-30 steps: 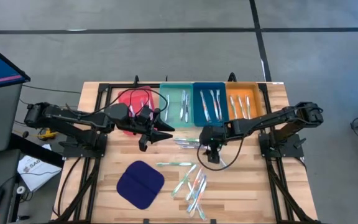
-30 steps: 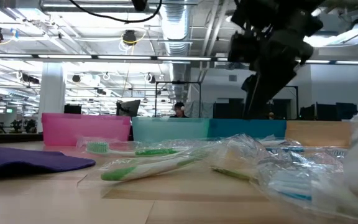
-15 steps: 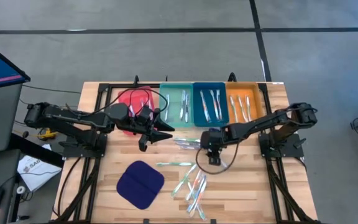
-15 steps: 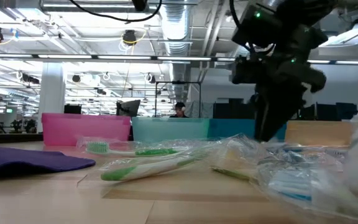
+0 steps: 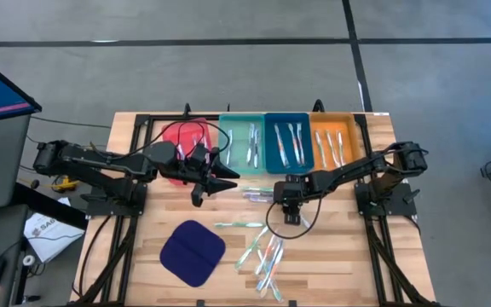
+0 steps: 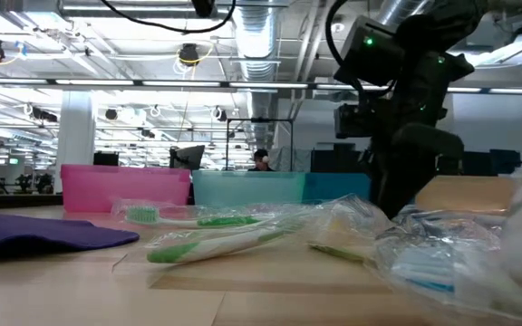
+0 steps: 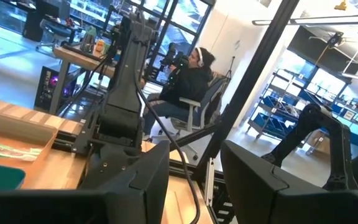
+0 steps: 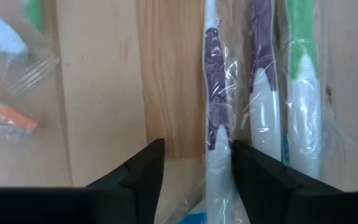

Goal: Pick & Place Toothbrushes
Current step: Put the purple toothbrush into the green bin

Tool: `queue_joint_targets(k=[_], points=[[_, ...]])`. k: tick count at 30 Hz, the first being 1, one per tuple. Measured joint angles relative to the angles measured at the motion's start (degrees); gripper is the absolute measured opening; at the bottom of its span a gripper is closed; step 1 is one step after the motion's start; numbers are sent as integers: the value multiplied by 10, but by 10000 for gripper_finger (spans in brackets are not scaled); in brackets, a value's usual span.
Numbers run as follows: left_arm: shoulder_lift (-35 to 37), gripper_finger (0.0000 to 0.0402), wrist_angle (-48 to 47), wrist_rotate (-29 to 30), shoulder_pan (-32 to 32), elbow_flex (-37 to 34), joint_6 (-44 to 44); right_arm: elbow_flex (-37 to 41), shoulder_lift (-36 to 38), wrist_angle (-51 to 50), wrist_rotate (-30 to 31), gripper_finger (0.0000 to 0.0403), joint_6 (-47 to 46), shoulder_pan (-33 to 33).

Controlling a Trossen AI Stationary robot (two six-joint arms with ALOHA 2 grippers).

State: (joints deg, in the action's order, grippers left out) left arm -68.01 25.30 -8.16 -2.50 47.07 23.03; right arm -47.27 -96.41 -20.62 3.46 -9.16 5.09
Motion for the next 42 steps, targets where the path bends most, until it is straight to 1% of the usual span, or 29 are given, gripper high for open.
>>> queue_joint_targets(k=[3, 9, 12, 14, 17, 22, 25, 26, 30, 34, 37, 39, 42], points=[[0, 140, 0, 1, 0, 0, 0, 0, -1, -3, 0, 149, 0, -1], [0, 140, 0, 1, 0, 0, 2, -3, -2, -3, -2, 73, -1, 5], [0, 140, 0, 1, 0, 0, 3, -16, -3, -24, -4, 35, -8, 9], [0, 140, -1, 0, 0, 0, 4, -33, -4, -38, -5, 19, -9, 12], [0, 140, -6, 0, 0, 0, 4, -59, -4, -50, -5, 20, -12, 13], [0, 140, -9, 0, 0, 0, 4, -95, -3, -54, -5, 42, -45, 12], [5, 140, -11, 4, 0, 0, 4, -120, -3, -66, -9, 30, -62, 12], [11, 140, -11, 9, 3, 0, 7, -128, -3, -67, -20, 22, -70, 11], [52, 140, -3, 23, 28, 0, 26, -171, -3, -64, -68, 19, -110, 5], [109, 140, -2, 24, 53, 0, 17, -219, -3, -58, -84, 35, -163, -12], [153, 140, -3, 22, 58, 0, 18, -260, -3, -55, -97, 27, -209, -35], [176, 140, 0, 11, 57, 1, 17, -289, -3, -44, -110, 18, -235, -52], [200, 140, -2, -14, 56, 1, 17, -330, -2, -16, -137, 18, -276, -78]])
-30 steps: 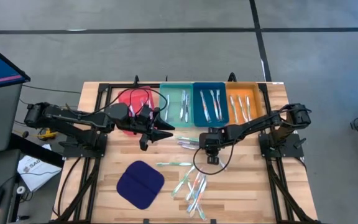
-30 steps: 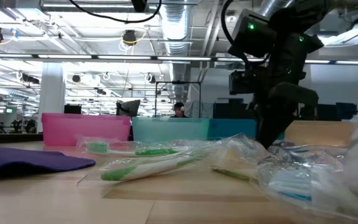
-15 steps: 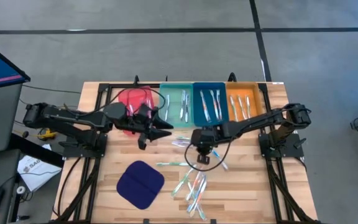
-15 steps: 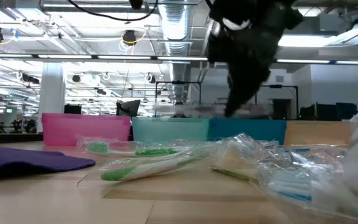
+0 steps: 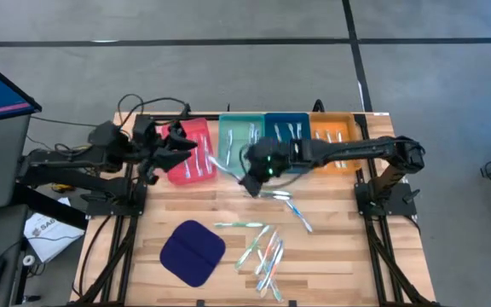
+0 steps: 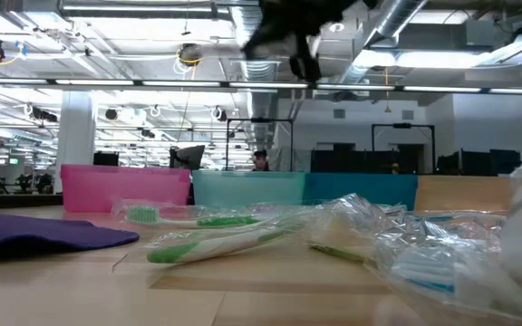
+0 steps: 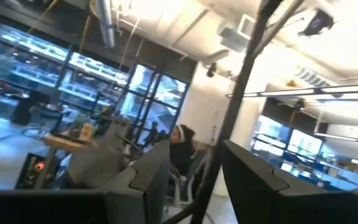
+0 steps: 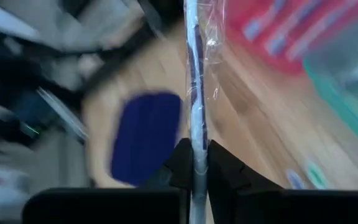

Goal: Pick & Place Toothbrushes
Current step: Put the purple toothbrush into the green bin

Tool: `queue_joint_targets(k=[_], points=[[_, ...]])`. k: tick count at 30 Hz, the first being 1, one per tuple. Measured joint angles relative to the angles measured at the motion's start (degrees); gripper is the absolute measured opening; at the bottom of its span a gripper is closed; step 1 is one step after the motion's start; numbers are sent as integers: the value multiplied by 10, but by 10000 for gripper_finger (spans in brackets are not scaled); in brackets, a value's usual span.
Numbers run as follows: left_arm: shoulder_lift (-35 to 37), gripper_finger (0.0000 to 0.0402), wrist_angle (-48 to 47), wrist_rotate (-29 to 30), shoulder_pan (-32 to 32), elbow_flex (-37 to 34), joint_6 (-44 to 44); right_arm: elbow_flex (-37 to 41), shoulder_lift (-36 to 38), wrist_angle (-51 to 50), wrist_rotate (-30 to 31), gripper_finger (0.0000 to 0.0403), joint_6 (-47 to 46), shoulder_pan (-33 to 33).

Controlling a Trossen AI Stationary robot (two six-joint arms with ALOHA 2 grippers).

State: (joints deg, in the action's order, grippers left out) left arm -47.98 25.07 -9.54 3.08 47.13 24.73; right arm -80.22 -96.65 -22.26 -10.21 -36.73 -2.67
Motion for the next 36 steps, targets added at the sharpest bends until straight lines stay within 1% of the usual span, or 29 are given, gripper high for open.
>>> queue_joint_targets(k=[5, 8, 11, 14, 16, 20, 21, 22, 24, 27, 29, 33, 36], points=[[10, 140, -10, 0, 0, 0, 14, -42, 1, 58, -50, 29, -55, -43], [6, 140, -62, 5, 0, 0, 34, -50, 6, 115, -79, 25, -76, -66], [-2, 140, -116, 6, 0, -1, 51, -51, 21, 167, -82, 19, -94, -81], [-2, 140, -134, 7, -1, -1, 70, -50, 39, 197, -81, 19, -98, -95], [-2, 140, -145, 36, 0, -1, 76, -50, 52, 226, -79, 19, -99, -103], [-10, 140, -144, 149, 1, -1, 77, -51, 66, 265, -67, 25, -105, -110], [-17, 140, -138, 166, 7, 0, 77, -51, 66, 263, -65, 25, -105, -108], [-26, 140, -134, 169, 18, 0, 82, -50, 66, 260, -64, 24, -105, -106], [-56, 141, -112, 155, 48, 0, 117, -50, 64, 259, -62, 20, -105, -103], [-106, 147, -40, 103, 84, -1, 165, -50, 62, 262, -48, 20, -100, -97], [-130, 154, 15, 79, 98, -1, 177, -50, 60, 260, -47, 21, -98, -99], [-144, 171, 78, 75, 113, -1, 181, -50, 60, 259, -47, 27, -102, -103], [-145, 185, 80, 76, 128, -1, 184, -50, 60, 255, -47, 21, -100, -102]])
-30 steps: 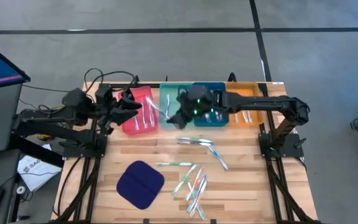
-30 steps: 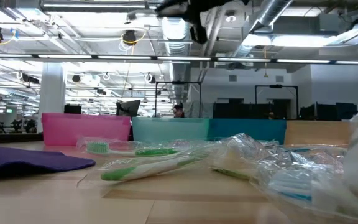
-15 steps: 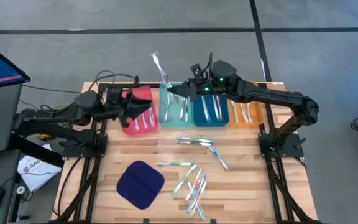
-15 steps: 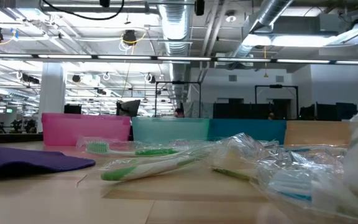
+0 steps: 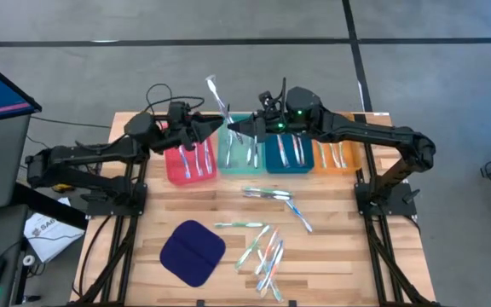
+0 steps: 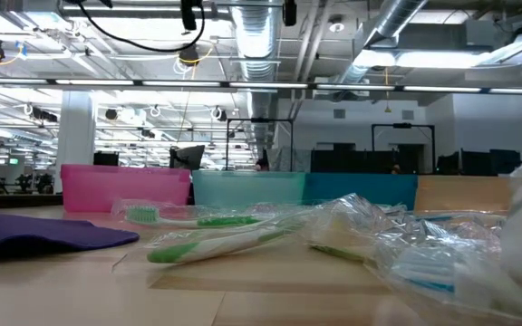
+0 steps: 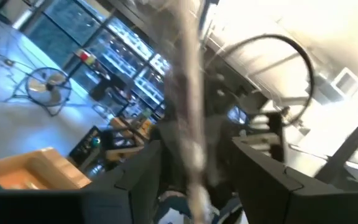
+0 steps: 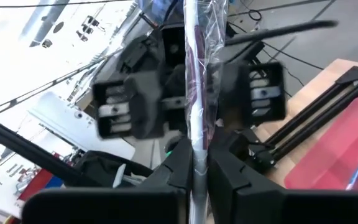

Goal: Pick & Place Toothbrushes
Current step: Put the purple toothbrush into the green bin

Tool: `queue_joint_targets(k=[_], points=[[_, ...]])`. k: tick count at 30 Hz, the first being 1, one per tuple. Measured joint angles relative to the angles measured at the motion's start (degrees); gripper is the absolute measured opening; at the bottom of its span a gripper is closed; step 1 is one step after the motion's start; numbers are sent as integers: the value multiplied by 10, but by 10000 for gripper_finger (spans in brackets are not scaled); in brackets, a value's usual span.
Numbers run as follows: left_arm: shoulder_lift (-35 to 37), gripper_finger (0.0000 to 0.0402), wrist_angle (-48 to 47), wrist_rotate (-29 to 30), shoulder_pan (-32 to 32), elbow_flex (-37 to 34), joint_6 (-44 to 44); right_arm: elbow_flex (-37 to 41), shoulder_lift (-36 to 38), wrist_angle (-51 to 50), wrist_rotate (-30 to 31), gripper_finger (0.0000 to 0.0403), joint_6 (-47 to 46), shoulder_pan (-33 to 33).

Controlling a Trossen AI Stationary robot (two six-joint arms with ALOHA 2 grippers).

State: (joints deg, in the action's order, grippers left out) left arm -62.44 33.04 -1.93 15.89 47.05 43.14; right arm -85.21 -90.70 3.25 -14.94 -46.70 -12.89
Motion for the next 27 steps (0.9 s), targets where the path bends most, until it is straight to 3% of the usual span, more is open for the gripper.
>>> queue_joint_targets(k=[8, 16, 22, 27], points=[[-6, 214, 20, 0, 31, 3, 6, 0, 0, -30, 0, 28, 2, 1], [-39, 204, 57, -2, 38, 3, 24, 0, 0, -47, 0, 20, 8, -9], [-57, 173, 69, -4, 41, 3, 35, 0, 0, -50, 0, 32, 8, -12], [-57, 98, 70, -10, 42, 3, 34, 0, 0, -52, 0, 19, 16, -12]])
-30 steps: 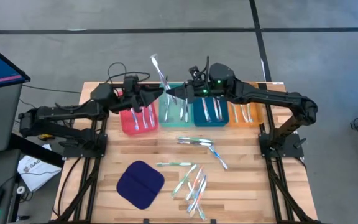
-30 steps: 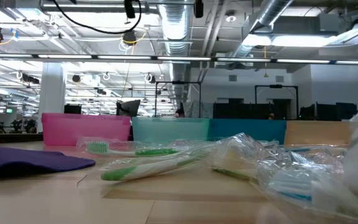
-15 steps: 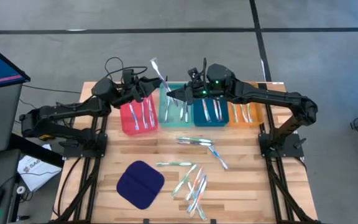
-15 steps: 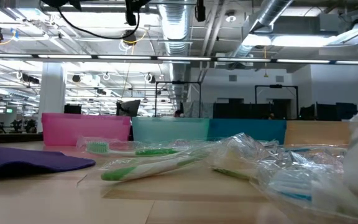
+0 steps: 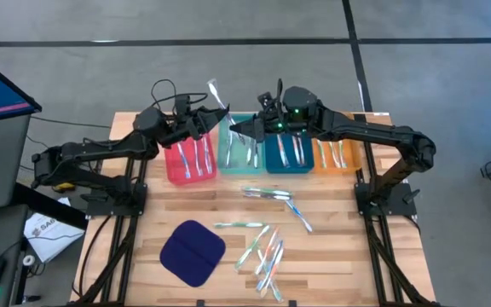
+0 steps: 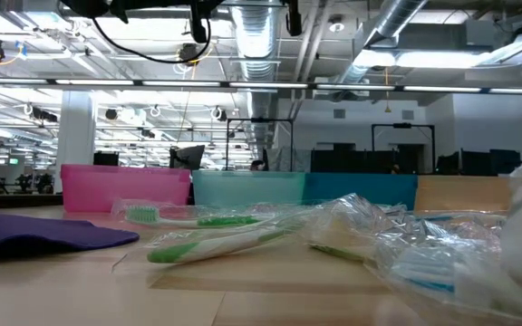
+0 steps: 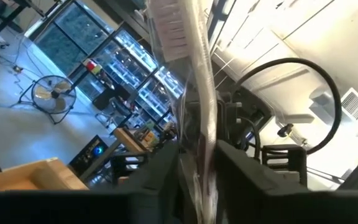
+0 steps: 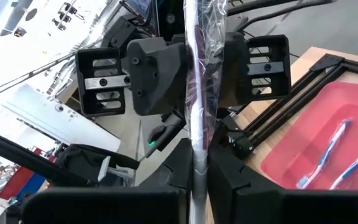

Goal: Pick & Place Toothbrushes
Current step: Put the purple toothbrush into the green bin

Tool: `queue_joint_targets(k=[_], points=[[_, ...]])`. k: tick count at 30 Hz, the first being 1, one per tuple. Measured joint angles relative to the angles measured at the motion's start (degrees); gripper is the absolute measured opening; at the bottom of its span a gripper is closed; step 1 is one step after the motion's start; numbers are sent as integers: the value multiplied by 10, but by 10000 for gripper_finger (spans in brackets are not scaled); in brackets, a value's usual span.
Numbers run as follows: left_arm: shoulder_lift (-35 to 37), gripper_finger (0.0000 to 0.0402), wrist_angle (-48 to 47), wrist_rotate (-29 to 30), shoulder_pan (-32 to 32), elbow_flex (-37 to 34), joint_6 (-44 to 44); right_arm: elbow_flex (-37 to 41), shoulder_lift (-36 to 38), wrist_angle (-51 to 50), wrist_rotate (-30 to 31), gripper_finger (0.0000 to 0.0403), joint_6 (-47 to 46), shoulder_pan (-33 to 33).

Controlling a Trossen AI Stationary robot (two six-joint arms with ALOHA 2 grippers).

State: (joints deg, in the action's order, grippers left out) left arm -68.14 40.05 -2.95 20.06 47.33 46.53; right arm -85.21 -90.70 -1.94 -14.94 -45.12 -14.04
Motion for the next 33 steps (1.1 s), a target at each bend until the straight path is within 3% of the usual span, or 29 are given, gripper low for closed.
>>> queue_joint_targets(k=[5, 10, 17, 20, 24, 33], points=[[0, 16, 10, -27, 14, 0, 0, 0, 0, -8, 0, 21, 2, 0], [0, 16, 10, -58, 21, -1, 30, 0, 0, -9, -5, 44, 11, 0], [0, 11, 8, -171, 44, -1, 123, 0, 0, -15, -94, 53, 45, -8], [-1, 11, -6, -210, 57, -1, 151, -1, 0, -40, -99, 61, 41, -11], [0, 10, -33, -224, 58, -1, 154, 0, 0, -52, -94, 103, 23, -13], [-19, 10, -39, -258, 54, -1, 154, 0, -1, -49, -106, 245, -3, -19]])
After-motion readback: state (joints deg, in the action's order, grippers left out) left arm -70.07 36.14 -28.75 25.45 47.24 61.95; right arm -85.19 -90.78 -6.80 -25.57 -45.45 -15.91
